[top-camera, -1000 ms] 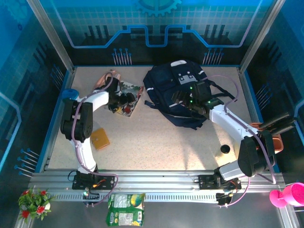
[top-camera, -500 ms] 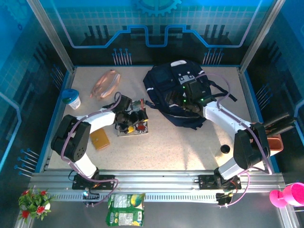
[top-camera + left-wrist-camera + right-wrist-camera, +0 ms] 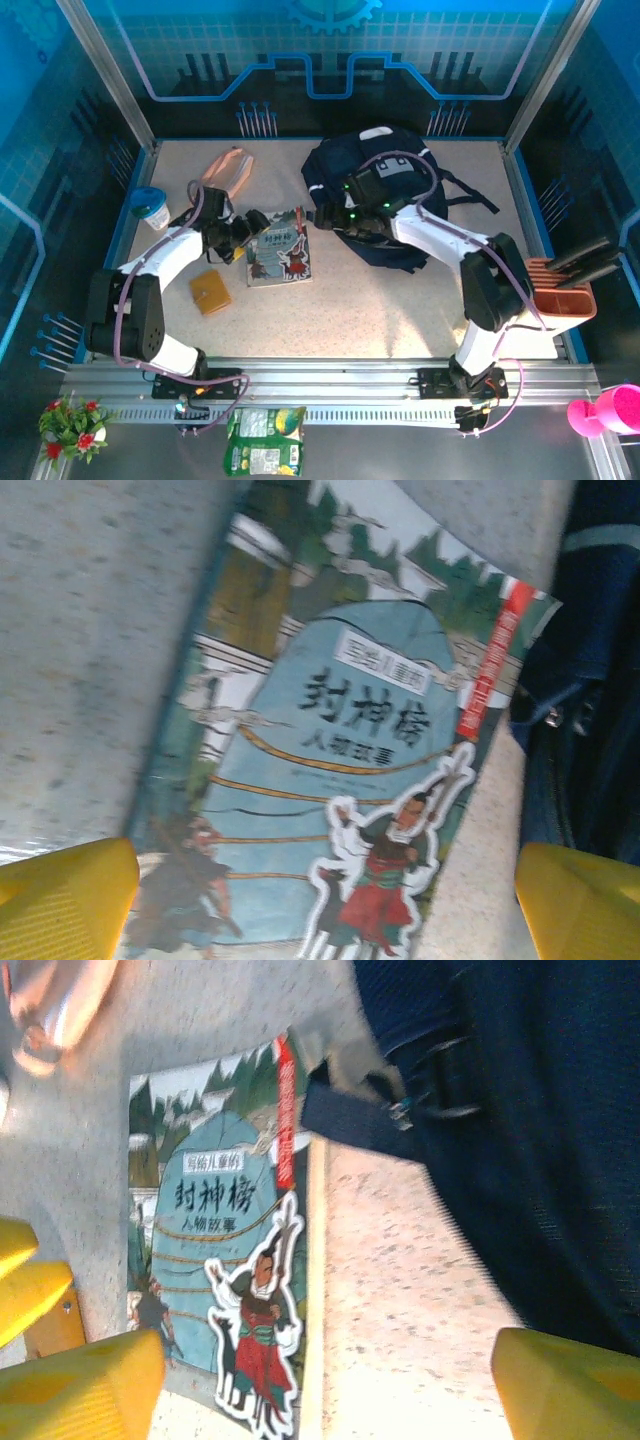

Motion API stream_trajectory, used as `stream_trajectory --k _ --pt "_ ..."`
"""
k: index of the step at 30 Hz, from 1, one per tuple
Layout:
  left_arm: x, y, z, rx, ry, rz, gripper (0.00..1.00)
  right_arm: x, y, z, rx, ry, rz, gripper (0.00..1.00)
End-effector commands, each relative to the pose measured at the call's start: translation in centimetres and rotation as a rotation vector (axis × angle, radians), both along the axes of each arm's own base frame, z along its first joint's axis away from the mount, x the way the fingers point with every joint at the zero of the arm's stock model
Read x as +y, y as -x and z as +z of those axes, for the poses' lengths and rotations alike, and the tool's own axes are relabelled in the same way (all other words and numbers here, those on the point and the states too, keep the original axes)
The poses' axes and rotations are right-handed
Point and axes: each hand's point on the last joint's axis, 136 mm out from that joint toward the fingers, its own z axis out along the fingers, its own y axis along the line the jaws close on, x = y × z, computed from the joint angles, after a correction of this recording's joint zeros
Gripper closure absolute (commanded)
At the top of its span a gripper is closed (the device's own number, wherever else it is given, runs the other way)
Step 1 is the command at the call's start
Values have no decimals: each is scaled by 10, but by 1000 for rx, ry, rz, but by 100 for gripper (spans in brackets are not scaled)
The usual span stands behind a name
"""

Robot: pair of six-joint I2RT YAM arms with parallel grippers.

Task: Pack the student bag
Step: Move the book to the center of the table, then pick up the book at the center of the table.

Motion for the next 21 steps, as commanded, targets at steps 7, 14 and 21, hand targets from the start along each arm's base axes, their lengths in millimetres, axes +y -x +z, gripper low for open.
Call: stream_trajectory --k 7,14,21 --pt "12 10 -30 63 59 6 8 53 26 -34 139 -20 169 41" --pt "6 13 -44 92 100 -10 14 60 30 -61 224 -34 209 52" --pt "-2 18 -53 121 139 -42 19 58 34 -81 273 -18 215 57"
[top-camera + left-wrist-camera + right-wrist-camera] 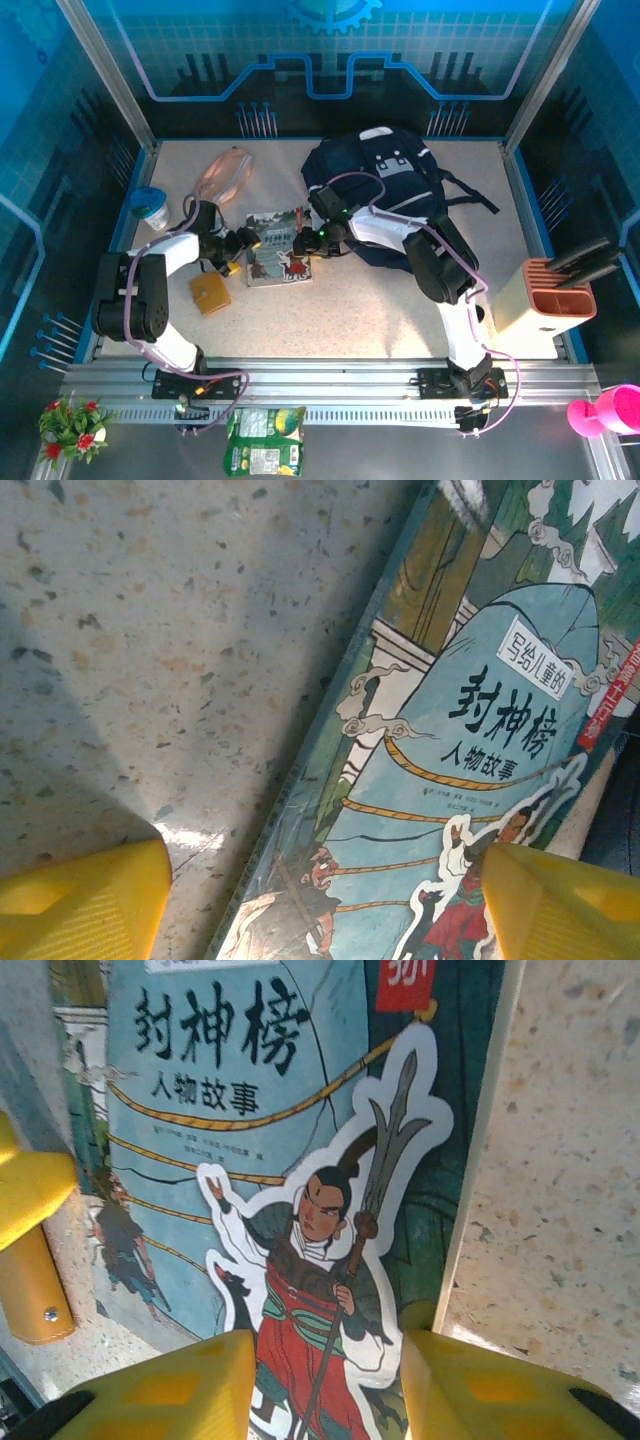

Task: Pack the student bag
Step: Pick up the book at the center of the table.

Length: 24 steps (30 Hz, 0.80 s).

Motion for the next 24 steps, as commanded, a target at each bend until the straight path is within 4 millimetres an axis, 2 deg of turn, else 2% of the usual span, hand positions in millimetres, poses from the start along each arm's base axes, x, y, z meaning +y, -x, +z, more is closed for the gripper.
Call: stream_trajectory --k 1,10,15,20,24 --pt "-11 6 -7 24 62 -48 20 2 3 -5 34 0 24 57" --pt "-27 7 12 2 157 -112 27 -6 4 -22 80 16 7 57" --pt "-39 5 30 -47 236 -143 37 -9 5 -28 94 24 -2 57" --pt "-42 5 43 -87 257 -153 45 -13 6 -33 102 34 -10 58" --pt "-45 7 39 -77 280 -162 54 -14 7 -36 107 42 -10 58"
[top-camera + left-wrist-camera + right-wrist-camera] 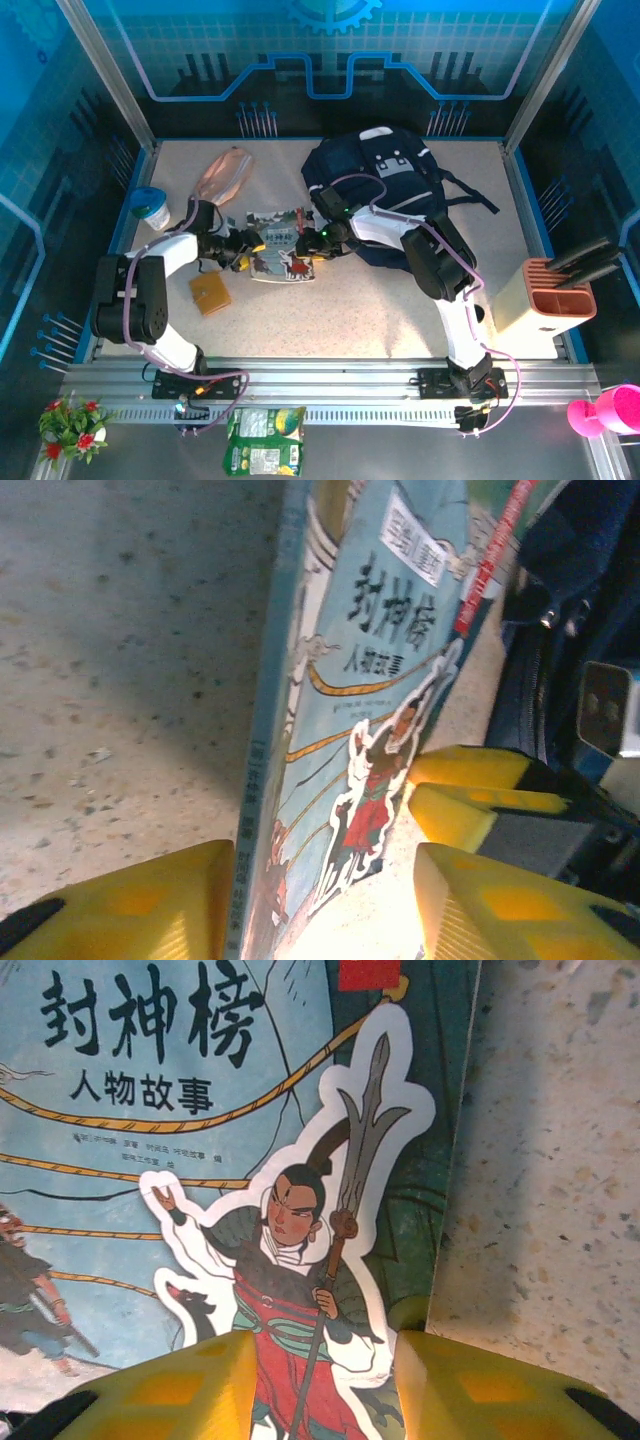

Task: Pack the student bag
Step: Pick up the book at the center of the table, then pass the book.

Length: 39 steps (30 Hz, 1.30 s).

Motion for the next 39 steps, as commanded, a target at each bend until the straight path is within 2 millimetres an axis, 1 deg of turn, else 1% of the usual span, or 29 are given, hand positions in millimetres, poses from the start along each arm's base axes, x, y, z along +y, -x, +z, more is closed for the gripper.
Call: stream_trajectory --k 1,5,9,12,13,14,17,19,23,28,32,34,36,39 --pt "-11 2 8 -22 60 -39 56 -9 7 -25 63 49 -6 58" --pt "-13 3 2 -5 71 -41 65 -11 8 -26 63 57 -10 58" --pt "-11 0 5 -16 57 -36 80 -13 3 -18 42 37 -22 58" --pt "-8 -2 11 -37 36 -32 97 -14 -4 -1 6 -15 -41 58" --pt "-8 -3 14 -51 29 -31 99 -14 -7 7 -13 -39 -49 58" --pt "-7 -4 18 -68 24 -30 100 -15 -10 16 -30 -66 -62 58" --pt "-6 -9 37 -154 15 -29 100 -19 -18 46 -87 -145 -100 55" --pt "-6 -11 54 -229 14 -28 100 -23 -22 69 -138 -196 -121 53" --pt "-9 -16 98 -421 26 -37 100 -33 -29 110 -236 -298 -176 45" --pt "-20 -16 153 -656 57 -71 100 -47 -33 147 -307 -443 -241 32" --pt "-36 -19 186 -795 93 -108 100 -54 -33 174 -363 -558 -273 20" --pt "-44 -21 198 -845 116 -125 100 -57 -31 183 -384 -593 -280 15" --pt "-52 -25 208 -889 140 -136 100 -61 -30 187 -401 -606 -293 10" --pt "-61 -32 223 -954 185 -133 100 -67 -28 188 -413 -621 -319 5"
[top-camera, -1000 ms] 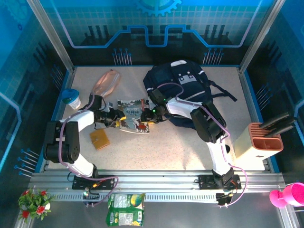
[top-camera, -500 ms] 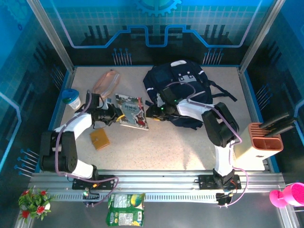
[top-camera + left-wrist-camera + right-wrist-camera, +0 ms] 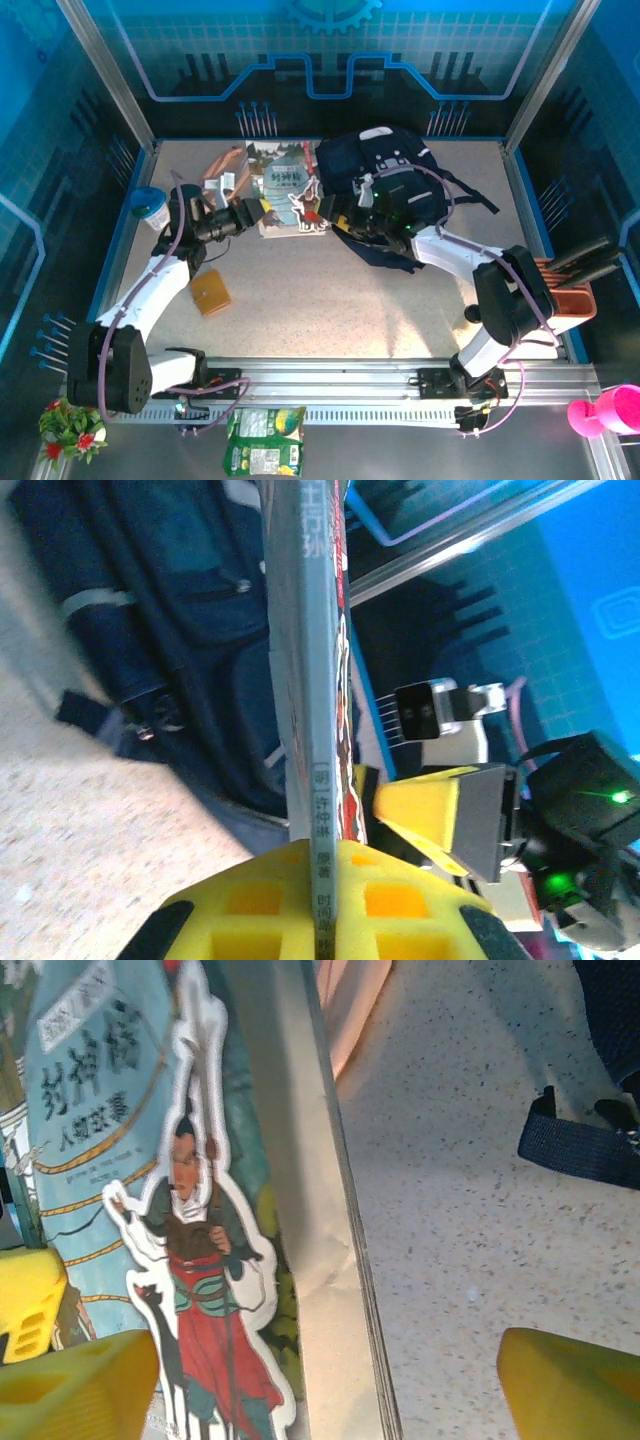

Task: Pack the student bag
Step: Pass the book.

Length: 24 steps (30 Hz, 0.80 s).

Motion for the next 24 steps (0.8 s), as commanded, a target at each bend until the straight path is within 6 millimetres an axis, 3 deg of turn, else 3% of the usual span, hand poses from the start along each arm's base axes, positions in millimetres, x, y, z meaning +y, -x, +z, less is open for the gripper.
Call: stream_trajectory --k 1,5,12,24 --pt "-12 -9 42 -172 78 -35 100 -6 -4 31 -82 -93 -31 4" --pt "-23 -20 59 -226 151 -46 100 -11 -4 30 -62 -174 -47 1" --pt "-42 -35 70 -257 273 -40 100 -10 -19 52 -92 -329 -101 2" --pt "-45 -40 73 -282 318 34 100 -18 -39 65 -122 -535 -206 26"
